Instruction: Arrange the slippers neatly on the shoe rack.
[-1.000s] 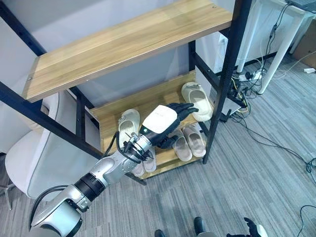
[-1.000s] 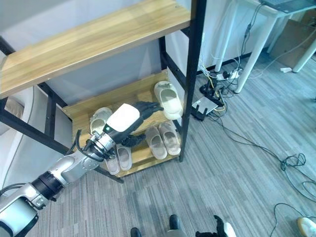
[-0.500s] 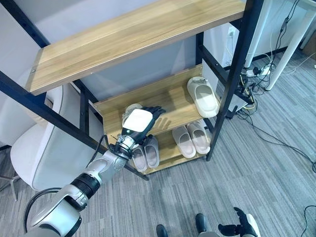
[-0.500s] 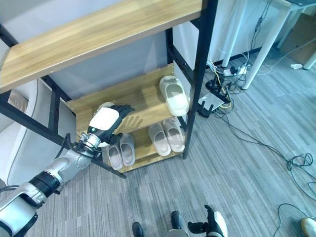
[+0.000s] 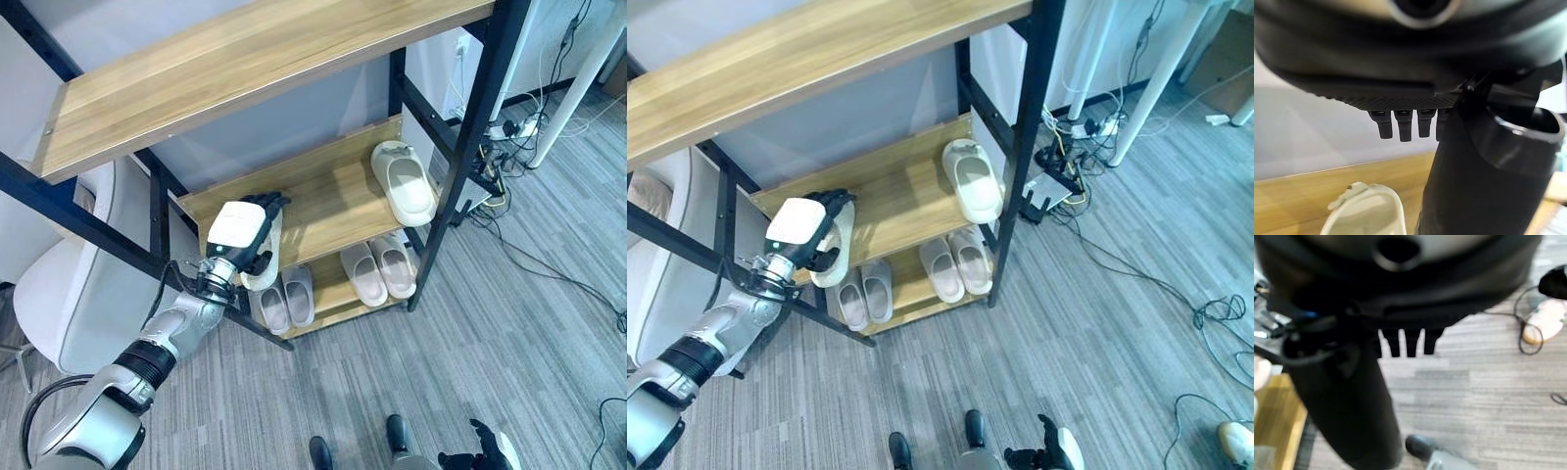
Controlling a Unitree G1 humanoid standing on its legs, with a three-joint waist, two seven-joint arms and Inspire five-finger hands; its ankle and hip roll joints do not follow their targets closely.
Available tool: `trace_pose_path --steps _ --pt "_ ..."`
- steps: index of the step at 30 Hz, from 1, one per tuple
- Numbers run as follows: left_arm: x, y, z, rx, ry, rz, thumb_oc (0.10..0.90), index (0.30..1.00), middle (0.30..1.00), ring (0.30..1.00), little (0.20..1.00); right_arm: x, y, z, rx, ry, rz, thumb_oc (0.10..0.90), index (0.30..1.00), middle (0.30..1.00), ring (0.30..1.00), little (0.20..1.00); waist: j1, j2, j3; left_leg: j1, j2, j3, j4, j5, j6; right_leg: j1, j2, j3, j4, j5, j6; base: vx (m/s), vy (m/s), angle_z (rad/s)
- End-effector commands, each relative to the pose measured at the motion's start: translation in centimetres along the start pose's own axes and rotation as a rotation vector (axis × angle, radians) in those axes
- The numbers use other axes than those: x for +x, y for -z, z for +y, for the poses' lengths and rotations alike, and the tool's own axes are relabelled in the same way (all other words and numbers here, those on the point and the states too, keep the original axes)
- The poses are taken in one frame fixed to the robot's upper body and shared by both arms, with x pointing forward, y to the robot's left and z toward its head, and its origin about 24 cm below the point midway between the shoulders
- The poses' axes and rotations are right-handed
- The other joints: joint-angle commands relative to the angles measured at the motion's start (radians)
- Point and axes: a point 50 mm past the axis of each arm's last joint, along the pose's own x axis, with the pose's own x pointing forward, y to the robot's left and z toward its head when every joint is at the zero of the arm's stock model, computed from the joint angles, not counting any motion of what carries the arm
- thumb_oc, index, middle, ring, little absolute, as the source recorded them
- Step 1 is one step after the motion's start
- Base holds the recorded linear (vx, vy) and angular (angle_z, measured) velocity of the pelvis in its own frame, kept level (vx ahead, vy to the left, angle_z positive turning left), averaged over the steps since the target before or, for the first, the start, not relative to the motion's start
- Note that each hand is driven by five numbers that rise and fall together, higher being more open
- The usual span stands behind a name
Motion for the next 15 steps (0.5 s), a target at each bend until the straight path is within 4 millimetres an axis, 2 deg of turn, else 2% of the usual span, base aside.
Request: trace_pose_path --steps 1,7,15 --pt "2.4 3.1 7.4 0.016 -0.311 0.093 0.8 0.9 0.9 0.9 0.9 -0.2 -0.8 -1.1 0.012 0.032 -0.084 0.8 0.9 0.9 0.9 0.9 -0.032 -0.015 -0.002 0.007 -0.034 0.001 0.002 -0.066 -0.012 -0.001 -0.058 -0.002 0.041 -0.106 0.087 0.01 0.012 -0.07" --pt "2.8 3.8 7.1 0.009 -0.287 0.138 0.8 0.9 0.9 0.9 0.9 -0.2 -1.2 -1.2 0.004 0.032 -0.114 0.8 0.9 0.9 0.9 0.9 -0.05 -0.001 0.011 -0.007 -0.039 0.007 0.002 -0.064 -0.011 -0.024 -0.063 0.002 0.054 -0.104 0.088 0.0 0.0 0.0" --pt "3.8 3.9 7.4 -0.021 -0.304 0.177 0.8 0.9 0.9 0.9 0.9 0.2 -1.6 -1.5 0.013 0.045 -0.111 0.8 0.9 0.9 0.9 0.9 -0.055 -0.001 0.021 -0.037 -0.042 0.013 0.002 -0.06 -0.009 -0.059 -0.065 0.01 0.056 -0.09 0.092 0.01 0.002 -0.02"
